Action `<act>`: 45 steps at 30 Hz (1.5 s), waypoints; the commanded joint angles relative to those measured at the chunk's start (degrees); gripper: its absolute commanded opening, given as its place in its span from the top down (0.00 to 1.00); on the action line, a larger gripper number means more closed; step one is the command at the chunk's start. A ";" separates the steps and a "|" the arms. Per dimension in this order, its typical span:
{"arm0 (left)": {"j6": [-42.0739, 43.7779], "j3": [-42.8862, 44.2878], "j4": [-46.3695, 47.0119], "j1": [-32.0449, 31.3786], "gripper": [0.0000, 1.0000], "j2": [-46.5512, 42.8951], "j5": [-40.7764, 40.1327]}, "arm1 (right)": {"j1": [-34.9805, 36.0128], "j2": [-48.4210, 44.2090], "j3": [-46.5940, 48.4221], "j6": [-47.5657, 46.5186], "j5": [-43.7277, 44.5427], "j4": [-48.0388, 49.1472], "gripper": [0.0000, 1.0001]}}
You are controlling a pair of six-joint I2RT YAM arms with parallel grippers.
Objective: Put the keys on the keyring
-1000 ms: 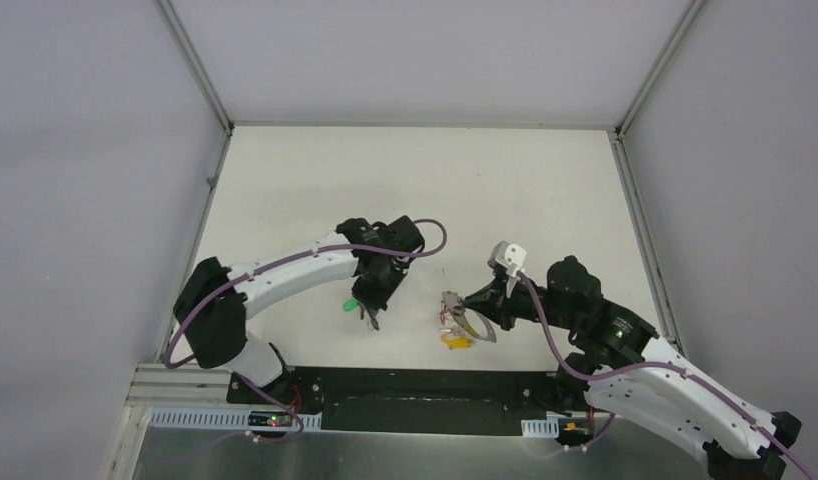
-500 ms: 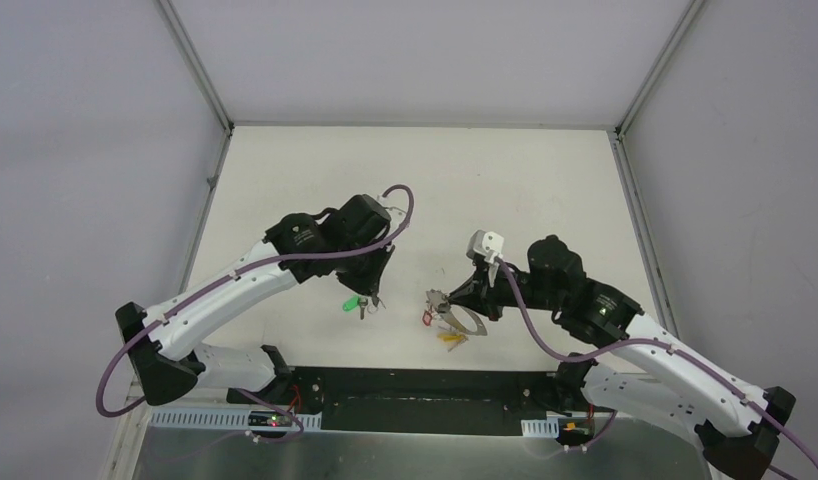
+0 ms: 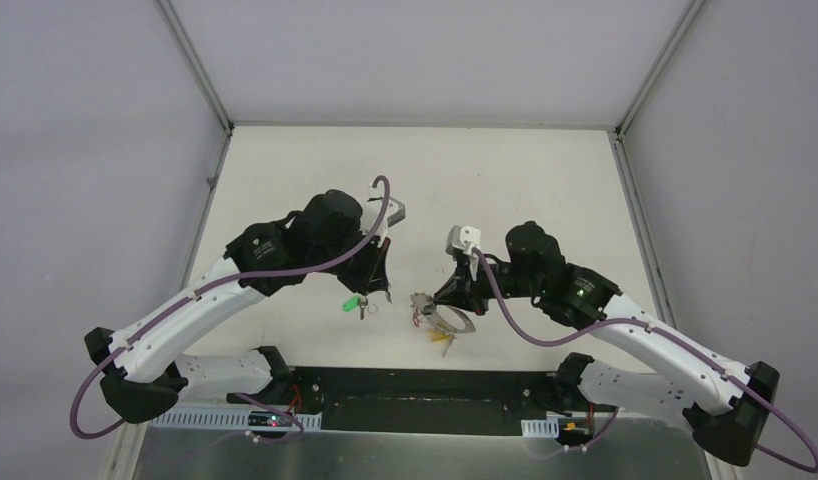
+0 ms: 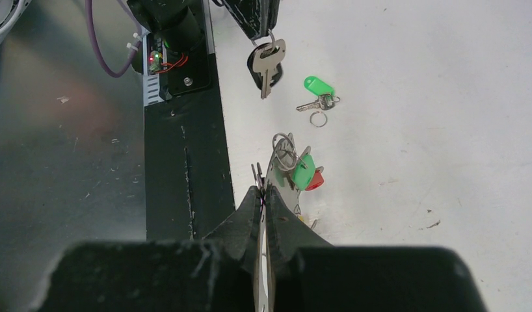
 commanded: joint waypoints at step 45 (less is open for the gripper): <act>6.74 -3.73 16.97 -5.50 1.00 -0.62 13.76 | -0.04 4.90 5.08 -2.74 -12.30 7.83 1.00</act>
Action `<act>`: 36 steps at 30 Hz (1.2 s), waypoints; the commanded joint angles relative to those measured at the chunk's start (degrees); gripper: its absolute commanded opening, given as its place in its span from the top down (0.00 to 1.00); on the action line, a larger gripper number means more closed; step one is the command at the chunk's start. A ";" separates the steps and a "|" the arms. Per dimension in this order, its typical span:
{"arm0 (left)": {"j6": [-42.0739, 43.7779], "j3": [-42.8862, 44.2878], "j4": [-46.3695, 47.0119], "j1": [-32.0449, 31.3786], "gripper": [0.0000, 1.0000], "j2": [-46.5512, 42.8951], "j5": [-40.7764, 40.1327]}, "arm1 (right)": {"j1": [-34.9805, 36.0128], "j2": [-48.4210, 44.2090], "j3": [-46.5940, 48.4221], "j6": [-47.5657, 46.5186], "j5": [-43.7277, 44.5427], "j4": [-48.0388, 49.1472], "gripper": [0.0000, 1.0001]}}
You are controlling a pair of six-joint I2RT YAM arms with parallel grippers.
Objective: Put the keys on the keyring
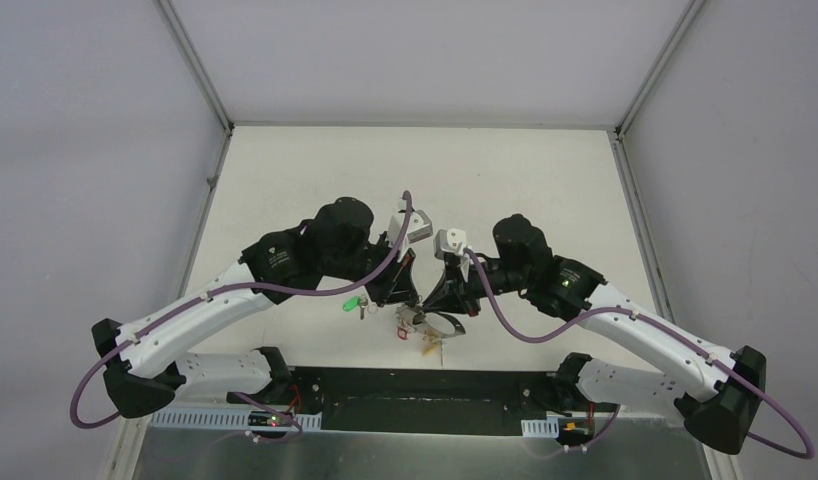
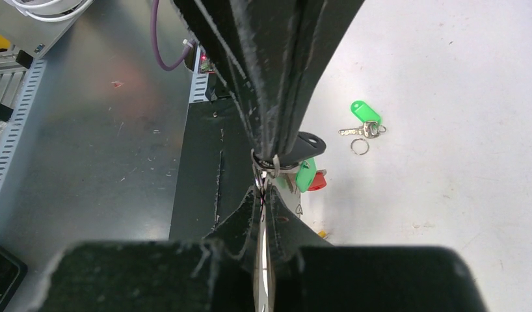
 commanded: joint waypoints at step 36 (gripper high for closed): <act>6.88 3.42 -7.76 -11.54 1.00 0.68 -10.45 | -0.03 -2.23 2.34 1.97 1.79 5.31 1.00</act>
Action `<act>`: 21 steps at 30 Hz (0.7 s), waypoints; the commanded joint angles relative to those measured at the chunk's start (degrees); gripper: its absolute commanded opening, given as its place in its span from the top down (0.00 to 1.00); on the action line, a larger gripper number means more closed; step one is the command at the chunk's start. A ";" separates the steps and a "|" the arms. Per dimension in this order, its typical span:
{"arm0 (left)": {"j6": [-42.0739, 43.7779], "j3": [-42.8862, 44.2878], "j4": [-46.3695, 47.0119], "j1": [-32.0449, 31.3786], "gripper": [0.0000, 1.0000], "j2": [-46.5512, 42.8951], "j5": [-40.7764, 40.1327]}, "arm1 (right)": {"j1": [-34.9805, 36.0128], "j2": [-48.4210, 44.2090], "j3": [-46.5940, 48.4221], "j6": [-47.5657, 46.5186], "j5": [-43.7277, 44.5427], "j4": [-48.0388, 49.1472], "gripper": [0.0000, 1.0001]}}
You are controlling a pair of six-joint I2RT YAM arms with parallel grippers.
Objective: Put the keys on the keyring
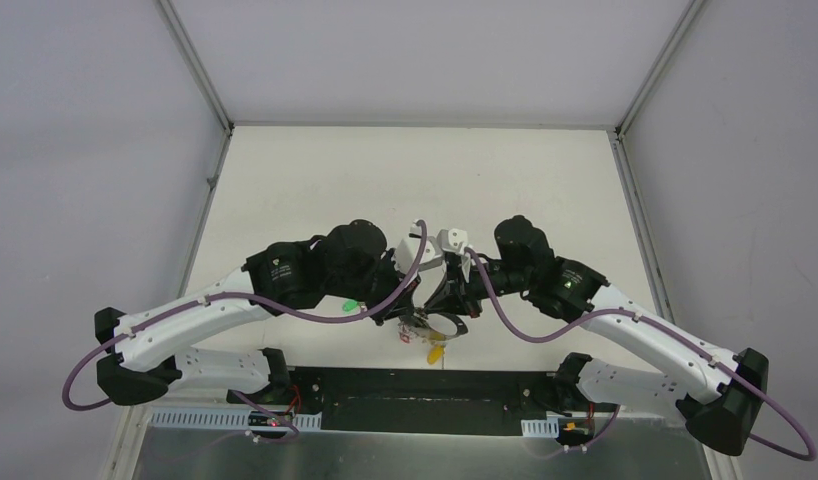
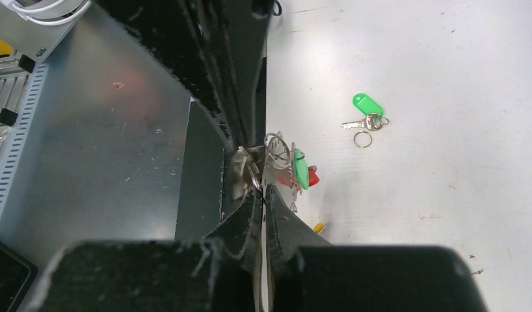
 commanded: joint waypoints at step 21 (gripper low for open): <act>-0.50 5.11 -2.73 -3.00 1.00 -0.12 -8.21 | -0.09 0.07 2.82 -3.64 -10.48 5.61 1.00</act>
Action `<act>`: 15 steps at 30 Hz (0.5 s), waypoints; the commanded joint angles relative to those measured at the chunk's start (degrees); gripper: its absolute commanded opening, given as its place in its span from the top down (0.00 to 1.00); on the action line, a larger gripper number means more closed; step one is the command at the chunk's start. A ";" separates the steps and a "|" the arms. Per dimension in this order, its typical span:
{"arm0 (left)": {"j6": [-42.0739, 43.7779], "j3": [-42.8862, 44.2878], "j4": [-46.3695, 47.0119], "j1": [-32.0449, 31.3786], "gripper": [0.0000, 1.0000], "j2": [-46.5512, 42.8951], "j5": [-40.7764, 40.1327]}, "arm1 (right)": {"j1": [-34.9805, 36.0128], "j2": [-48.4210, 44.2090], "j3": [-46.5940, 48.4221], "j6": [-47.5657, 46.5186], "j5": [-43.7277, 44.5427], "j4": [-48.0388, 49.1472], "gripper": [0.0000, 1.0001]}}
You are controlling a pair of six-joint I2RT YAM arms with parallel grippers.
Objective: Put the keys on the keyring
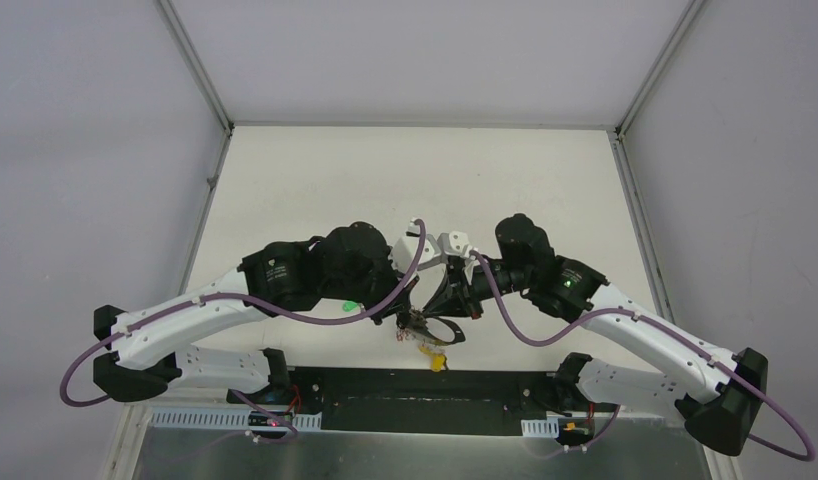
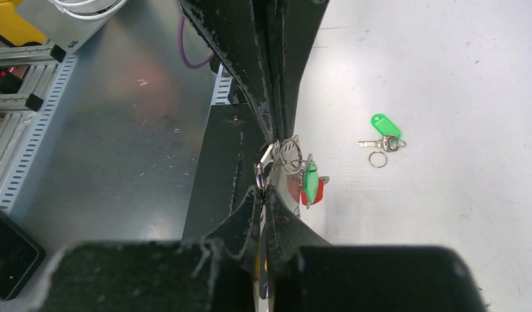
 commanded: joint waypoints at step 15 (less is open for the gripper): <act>1.91 5.57 0.62 -3.31 1.00 3.83 1.08 | 0.15 0.88 3.82 -3.01 -4.86 2.15 1.00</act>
